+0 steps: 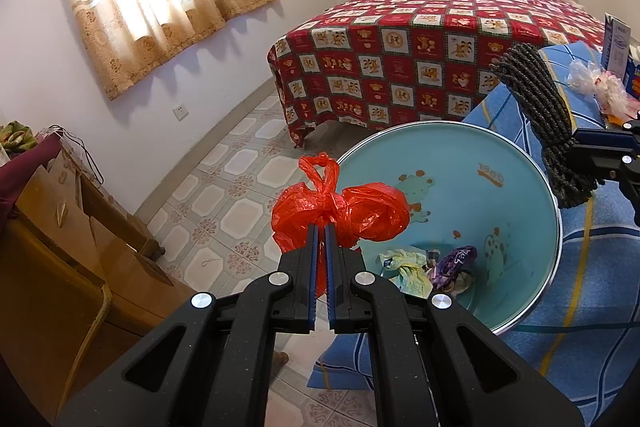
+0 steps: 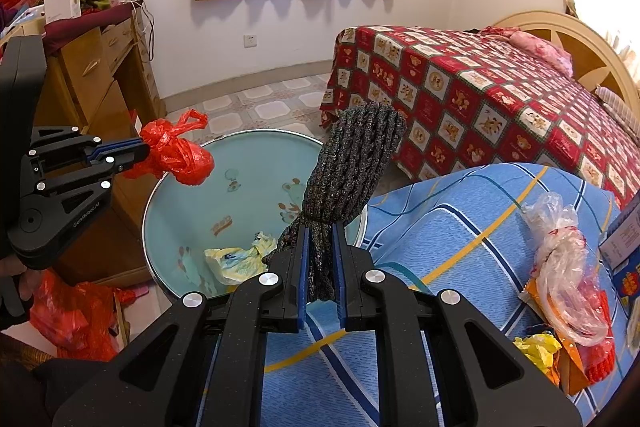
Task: Collect trash
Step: 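Hold the red bag and black scrubber above the wastebasket with both tools, then open the left tool to drop the red bag while the right tool drops the scrubber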
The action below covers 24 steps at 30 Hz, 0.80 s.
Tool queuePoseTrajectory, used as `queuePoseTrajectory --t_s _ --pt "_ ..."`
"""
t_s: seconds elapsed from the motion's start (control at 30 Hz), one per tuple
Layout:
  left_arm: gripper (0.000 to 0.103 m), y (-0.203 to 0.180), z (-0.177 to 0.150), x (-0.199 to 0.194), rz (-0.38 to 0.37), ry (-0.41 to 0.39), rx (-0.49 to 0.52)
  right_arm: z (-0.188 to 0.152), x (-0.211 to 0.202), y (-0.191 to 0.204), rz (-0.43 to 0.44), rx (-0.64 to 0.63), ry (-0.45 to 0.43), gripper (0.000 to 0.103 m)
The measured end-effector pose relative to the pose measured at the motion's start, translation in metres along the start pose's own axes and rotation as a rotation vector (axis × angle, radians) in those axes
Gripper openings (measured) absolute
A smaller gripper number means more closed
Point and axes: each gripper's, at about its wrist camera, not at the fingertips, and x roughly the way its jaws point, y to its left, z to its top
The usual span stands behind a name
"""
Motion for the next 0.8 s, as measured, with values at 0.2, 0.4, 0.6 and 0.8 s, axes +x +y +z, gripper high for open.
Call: queuePoseTrajectory --t_s 0.2,0.4,0.6,0.8 --pt "0.003 -0.003 -0.001 0.000 -0.001 -0.001 0.001 -0.002 0.001 0.006 0.006 -0.010 0.001 0.012" --pt "0.003 -0.002 -0.001 0.000 -0.002 0.000 -0.001 -0.002 0.001 0.007 0.006 -0.010 0.002 0.012" --pt "0.003 -0.002 -0.001 0.000 -0.004 0.000 0.000 -0.002 0.002 0.009 0.010 -0.012 0.001 0.012" --pt "0.006 -0.010 -0.002 -0.001 -0.007 -0.001 0.000 -0.003 0.004 0.013 0.028 -0.020 -0.001 0.012"
